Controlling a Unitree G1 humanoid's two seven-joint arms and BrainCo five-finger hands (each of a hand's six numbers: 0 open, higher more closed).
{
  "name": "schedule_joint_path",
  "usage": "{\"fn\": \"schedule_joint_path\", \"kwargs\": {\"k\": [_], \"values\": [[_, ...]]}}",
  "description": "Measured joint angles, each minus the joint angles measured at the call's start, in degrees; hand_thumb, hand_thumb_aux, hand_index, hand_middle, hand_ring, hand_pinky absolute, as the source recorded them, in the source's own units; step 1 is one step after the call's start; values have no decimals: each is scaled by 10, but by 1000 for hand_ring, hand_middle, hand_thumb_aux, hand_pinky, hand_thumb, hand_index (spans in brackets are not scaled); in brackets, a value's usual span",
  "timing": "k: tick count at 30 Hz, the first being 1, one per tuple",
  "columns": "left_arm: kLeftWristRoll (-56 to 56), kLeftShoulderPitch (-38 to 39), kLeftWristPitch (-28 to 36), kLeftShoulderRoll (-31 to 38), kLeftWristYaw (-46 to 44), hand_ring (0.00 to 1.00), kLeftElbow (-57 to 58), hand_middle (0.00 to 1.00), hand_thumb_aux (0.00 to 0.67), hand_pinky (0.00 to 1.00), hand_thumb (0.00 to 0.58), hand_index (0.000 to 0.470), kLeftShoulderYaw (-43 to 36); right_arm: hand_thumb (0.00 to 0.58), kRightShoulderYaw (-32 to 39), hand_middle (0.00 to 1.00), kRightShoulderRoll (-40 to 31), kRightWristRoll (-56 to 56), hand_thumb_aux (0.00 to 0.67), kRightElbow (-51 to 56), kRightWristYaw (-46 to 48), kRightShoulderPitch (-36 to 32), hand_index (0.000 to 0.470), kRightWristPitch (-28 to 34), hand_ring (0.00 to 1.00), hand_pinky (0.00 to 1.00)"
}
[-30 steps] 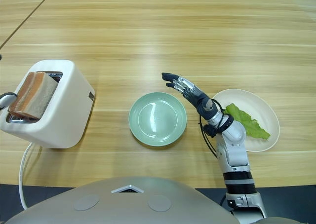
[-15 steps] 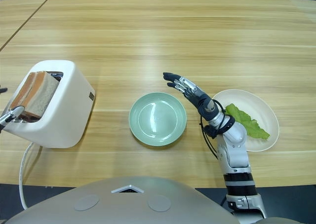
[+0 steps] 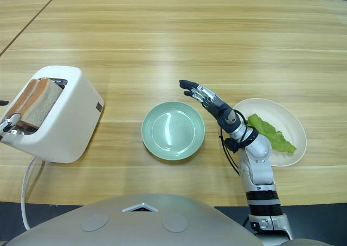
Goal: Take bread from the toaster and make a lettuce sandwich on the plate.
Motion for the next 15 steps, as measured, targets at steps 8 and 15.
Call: {"fn": "schedule_joint_path", "kwargs": {"k": [8, 15], "values": [[-12, 14, -9, -11, 0, 0, -4, 0, 250, 0, 352, 175, 5, 0, -1, 0, -1, 0, 0, -2, 0, 0, 0, 0, 0, 0], [-19, 16, -16, -12, 5, 0, -5, 0, 294, 0, 398, 206, 25, 0, -1, 0, -1, 0, 0, -4, -2, 0, 0, 0, 0, 0]]}}
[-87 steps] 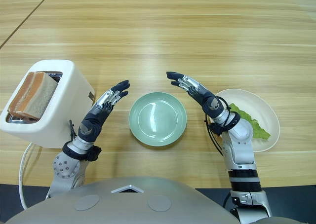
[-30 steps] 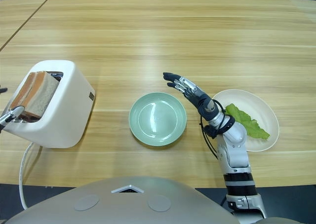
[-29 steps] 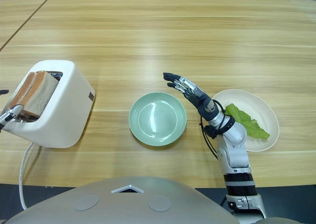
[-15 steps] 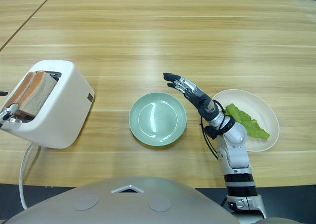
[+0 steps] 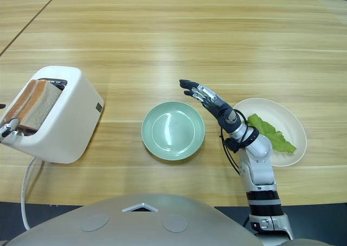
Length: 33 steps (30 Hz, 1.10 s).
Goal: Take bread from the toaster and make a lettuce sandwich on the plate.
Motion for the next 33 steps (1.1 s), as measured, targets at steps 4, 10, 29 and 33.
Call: {"fn": "schedule_joint_path", "kwargs": {"k": [4, 10, 29, 33], "values": [[0, 0, 0, -3, 3, 0, 4, 0, 323, 0, 425, 227, 3, 0, 0, 0, 0, -1, 0, 0, -2, 0, 0, 0, 0, 0], [0, 7, 1, -4, 0, 0, 17, 0, 331, 0, 432, 232, 4, 0, 0, 0, 0, -5, 0, 0, -4, 0, 0, 0, 0, 0], [0, -12, -4, -4, 3, 0, 29, 0, 205, 0, 301, 144, -22, 0, 0, 0, 0, -10, 0, -2, -4, 0, 0, 0, 0, 0], [0, -13, -4, -4, 3, 0, 29, 0, 205, 0, 301, 144, -23, 0, 0, 0, 0, -10, 0, -4, -4, 0, 0, 0, 0, 0]]}}
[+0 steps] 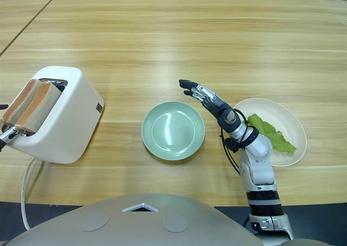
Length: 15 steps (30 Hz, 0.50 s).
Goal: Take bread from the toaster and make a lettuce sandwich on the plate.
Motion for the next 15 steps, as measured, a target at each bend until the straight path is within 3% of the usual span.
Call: {"fn": "schedule_joint_path", "kwargs": {"k": [3, 4, 5, 7, 8, 10, 15], "values": [[0, -8, 0, 0, 0, 0, 1, 0, 252, 0, 355, 177, 0, 0, 0, 0, 0, 0, 0, 0, 0, 0, 0, 0, 0, 0], [0, -11, 0, 1, 1, 0, 2, 0, 336, 0, 436, 236, 0, 0, 0, 0, 0, 0, 0, 0, 0, 0, 0, 0, 0, 0], [-1, -14, -1, 1, 2, 0, 4, 0, 389, 0, 478, 273, 0, 0, 0, 0, 0, 0, 0, 0, -1, 0, 0, 0, 0, 0], [-4, -24, -6, 1, 6, 0, 9, 0, 465, 0, 526, 326, -2, 0, 0, 0, 0, 0, 0, 0, -1, 0, 0, 0, 0, 0], [-5, -32, -11, 2, 7, 0, 12, 0, 557, 0, 564, 391, -4, 0, 0, 0, 0, 0, 0, 0, -2, 0, 0, 0, 0, 0], [-13, -41, -23, 1, 11, 0, 13, 0, 670, 0, 580, 470, -12, 0, 1, 0, 0, 0, 0, 0, -2, 0, 0, 0, 0, 0], [-31, -50, -43, 0, 19, 0, 18, 0, 670, 0, 580, 470, -17, 0, 2, 0, 0, -1, 0, 0, -2, 0, 0, 0, 0, 0]]}}
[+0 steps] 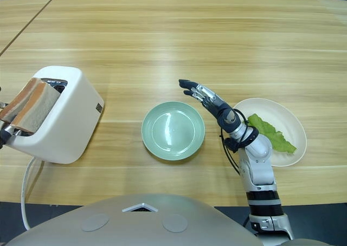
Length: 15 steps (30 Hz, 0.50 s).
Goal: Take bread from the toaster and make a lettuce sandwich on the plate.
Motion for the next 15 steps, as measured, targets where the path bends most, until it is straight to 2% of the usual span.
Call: {"fn": "schedule_joint_path", "kwargs": {"k": [8, 11, 15], "values": [[-74, -27, -31, -5, 10, 0, 4, 0, 670, 0, 580, 470, -3, 0, 2, 0, 0, -5, 0, 0, -1, 0, 0, -1, 0, 0], [-117, -59, -31, 4, 17, 0, 4, 0, 670, 0, 580, 470, 31, 0, 4, 0, 1, -10, 0, 0, -1, 0, 0, -5, 0, 0], [-150, -134, 1, 55, 24, 0, -41, 0, 670, 0, 580, 470, 71, 0, 4, 0, 4, -11, 0, 2, -4, -1, 0, -8, 0, 0]]}}
